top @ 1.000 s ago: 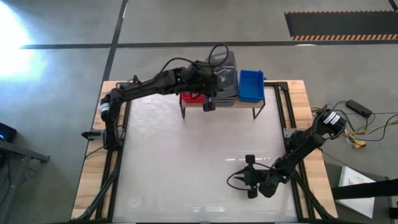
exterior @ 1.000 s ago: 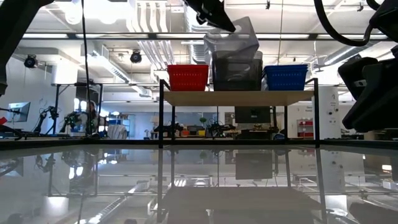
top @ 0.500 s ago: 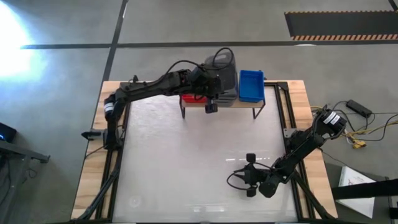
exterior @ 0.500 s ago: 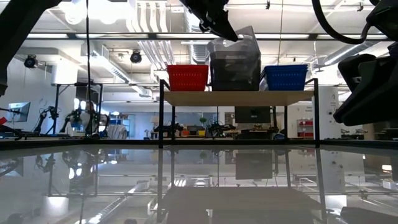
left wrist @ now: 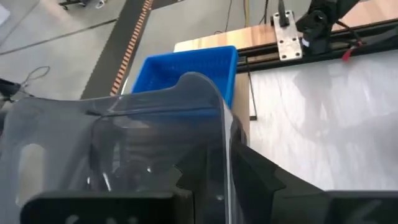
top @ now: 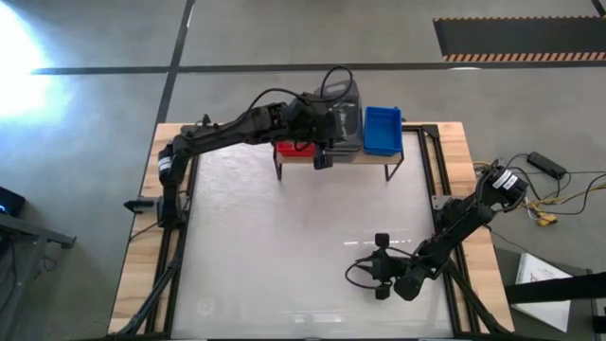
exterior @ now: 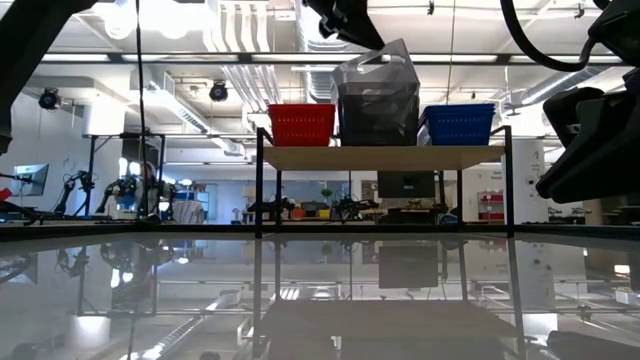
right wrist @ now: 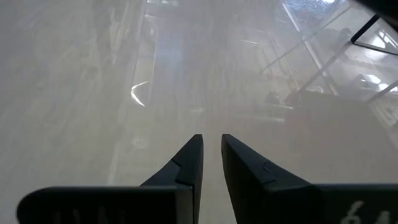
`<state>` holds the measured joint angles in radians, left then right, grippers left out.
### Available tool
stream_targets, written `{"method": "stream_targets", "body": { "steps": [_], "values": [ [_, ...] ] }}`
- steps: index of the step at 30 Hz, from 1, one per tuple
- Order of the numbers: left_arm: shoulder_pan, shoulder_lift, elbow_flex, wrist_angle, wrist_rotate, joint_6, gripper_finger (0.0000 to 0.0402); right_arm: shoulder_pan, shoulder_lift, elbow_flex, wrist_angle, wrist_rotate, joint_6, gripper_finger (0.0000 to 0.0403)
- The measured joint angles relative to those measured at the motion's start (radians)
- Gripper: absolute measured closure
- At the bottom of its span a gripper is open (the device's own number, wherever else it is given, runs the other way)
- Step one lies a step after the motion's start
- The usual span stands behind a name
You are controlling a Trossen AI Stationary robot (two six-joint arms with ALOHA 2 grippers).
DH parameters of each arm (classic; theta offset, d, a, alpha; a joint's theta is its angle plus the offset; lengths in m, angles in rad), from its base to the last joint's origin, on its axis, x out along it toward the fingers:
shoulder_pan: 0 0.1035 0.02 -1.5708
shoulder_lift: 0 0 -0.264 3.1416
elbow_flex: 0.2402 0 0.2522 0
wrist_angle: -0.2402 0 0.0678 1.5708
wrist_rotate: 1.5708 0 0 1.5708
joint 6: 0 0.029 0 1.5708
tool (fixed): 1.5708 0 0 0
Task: Stack baskets on shelf by color
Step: Stack the black bin into the black bin on the shelf
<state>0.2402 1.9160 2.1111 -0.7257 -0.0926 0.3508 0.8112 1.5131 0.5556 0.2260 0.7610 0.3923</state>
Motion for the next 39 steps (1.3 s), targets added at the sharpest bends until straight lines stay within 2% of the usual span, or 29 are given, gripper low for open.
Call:
{"method": "stream_targets", "body": {
  "steps": [9,14,16,25,29,34,39],
  "values": [
    [-0.006,-0.001,-0.006,-0.045,-0.066,0.052,0.0344,0.000,0.000,0.000,0.000,0.000,0.000,0.0351],
    [-0.042,-0.001,-0.005,-0.017,-0.377,0.120,0.0343,0.000,0.000,0.000,0.000,0.000,0.000,0.0351],
    [-0.058,-0.002,-0.001,-0.018,-0.432,0.155,0.0343,0.000,0.000,0.000,0.000,0.000,0.000,0.0351],
    [-0.117,-0.008,-0.006,-0.029,-0.437,0.168,0.0343,0.000,0.000,0.000,0.000,0.000,0.000,0.0351],
    [-0.116,-0.008,-0.012,-0.034,-0.466,0.228,0.0335,0.000,0.000,0.000,0.000,0.000,0.001,0.0351],
    [-0.103,-0.007,-0.050,-0.014,-0.463,0.226,0.0284,0.000,0.000,0.000,0.000,0.000,0.001,0.0351],
    [-0.074,-0.007,-0.075,-0.009,-0.459,0.162,0.0236,0.000,0.000,0.000,0.000,0.000,0.001,0.0351]
  ]
}}
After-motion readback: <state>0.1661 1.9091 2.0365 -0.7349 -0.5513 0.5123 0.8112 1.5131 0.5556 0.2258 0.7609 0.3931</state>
